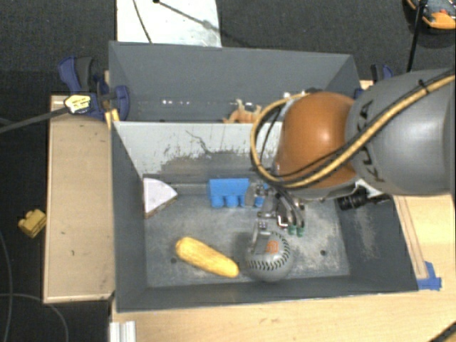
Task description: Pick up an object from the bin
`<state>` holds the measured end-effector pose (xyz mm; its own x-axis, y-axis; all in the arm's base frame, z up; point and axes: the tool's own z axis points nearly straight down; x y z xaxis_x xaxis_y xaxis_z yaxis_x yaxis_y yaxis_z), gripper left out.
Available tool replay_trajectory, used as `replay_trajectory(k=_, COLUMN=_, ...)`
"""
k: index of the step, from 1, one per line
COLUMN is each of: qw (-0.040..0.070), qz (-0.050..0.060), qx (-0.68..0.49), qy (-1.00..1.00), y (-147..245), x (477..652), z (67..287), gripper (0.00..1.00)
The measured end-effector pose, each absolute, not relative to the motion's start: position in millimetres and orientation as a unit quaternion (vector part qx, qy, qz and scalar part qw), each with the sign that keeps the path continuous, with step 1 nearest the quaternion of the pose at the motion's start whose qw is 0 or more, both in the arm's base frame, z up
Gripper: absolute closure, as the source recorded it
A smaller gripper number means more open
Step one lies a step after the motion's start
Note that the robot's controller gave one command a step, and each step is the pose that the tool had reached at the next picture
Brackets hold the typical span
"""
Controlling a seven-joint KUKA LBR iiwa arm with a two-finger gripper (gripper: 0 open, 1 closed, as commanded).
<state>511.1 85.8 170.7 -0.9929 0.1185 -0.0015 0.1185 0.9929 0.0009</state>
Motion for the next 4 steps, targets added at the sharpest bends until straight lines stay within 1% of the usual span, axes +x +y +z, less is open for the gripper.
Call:
replay_trajectory(k=1, qw=0.001, qz=0.001, qx=0.010, qy=1.000, y=69, x=515.1, z=170, gripper=0.00)
replay_trajectory(k=2, qw=0.001, qz=0.000, qx=0.123, qy=0.992, y=56, x=510.4, z=161, gripper=0.00)
replay_trajectory(k=3, qw=0.002, qz=0.001, qx=0.069, qy=0.998, y=53, x=497.7, z=135, gripper=0.00)
replay_trajectory(k=4, qw=0.002, qz=0.001, qx=-0.048, qy=0.999, y=52, x=493.5, z=111, gripper=0.00)
